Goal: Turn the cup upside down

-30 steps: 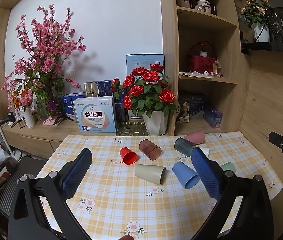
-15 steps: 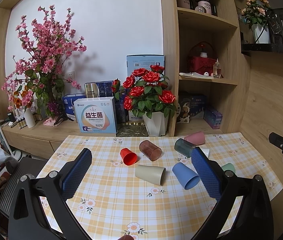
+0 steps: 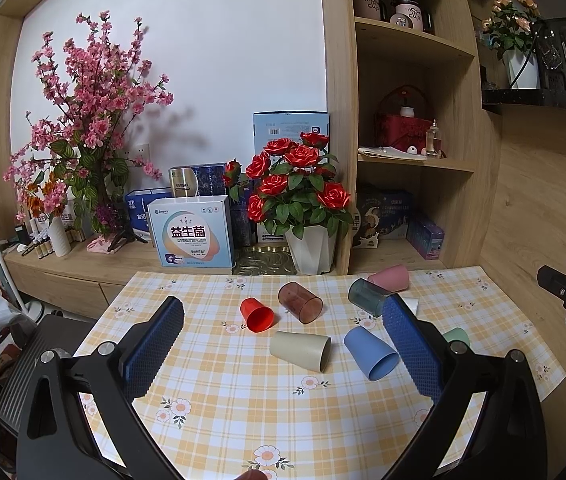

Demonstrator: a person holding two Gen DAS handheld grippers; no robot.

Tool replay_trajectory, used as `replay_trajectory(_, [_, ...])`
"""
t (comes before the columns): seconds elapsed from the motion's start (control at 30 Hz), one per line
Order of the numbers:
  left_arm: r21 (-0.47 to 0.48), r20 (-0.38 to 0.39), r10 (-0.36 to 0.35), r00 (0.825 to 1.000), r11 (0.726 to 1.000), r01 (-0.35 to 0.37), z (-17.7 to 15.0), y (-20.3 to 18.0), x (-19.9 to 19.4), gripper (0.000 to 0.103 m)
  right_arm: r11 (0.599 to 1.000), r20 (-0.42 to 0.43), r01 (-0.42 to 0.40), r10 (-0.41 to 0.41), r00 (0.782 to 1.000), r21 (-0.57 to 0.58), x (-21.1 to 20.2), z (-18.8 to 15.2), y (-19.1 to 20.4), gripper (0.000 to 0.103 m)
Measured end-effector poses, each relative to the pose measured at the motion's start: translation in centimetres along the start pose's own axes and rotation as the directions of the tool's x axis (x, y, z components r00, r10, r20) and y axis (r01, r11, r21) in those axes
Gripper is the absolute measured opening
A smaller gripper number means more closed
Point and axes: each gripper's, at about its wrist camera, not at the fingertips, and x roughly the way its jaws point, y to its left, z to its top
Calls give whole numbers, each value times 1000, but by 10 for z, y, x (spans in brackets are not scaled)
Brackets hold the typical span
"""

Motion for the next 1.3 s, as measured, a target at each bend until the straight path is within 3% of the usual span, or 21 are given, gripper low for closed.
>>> replay_trajectory(0.43, [-15, -12, -12, 1000, 1000, 12, 3, 4, 1, 97, 1000, -6, 5, -5, 1000, 4, 0, 9, -3, 90])
replay_trajectory(0.63, [-77, -96, -15, 995, 997, 8, 0, 22, 26, 97, 1000, -45, 2, -1, 999, 27, 20, 3, -13, 90])
replay_trajectory(0.77, [-89, -183, -1, 983, 996, -16, -17, 36, 61, 97, 998, -118, -8, 15, 993, 55, 51, -9, -29, 94])
replay_trajectory(1.0, [-223, -342, -69, 937, 975, -9, -44, 62, 127, 97, 998, -227, 28, -14, 974, 59, 113, -38, -51, 94])
replay_trajectory(1.17, [-341, -434, -138, 890, 940, -20, -60, 71, 180, 92, 994, -283, 92, -71, 957, 61, 146, -53, -67, 94])
replay_trajectory(1.3, [-442, -495, -206, 844, 896, -41, -71, 67, 223, 91, 991, -320, 117, -89, 943, 69, 166, -61, -79, 94])
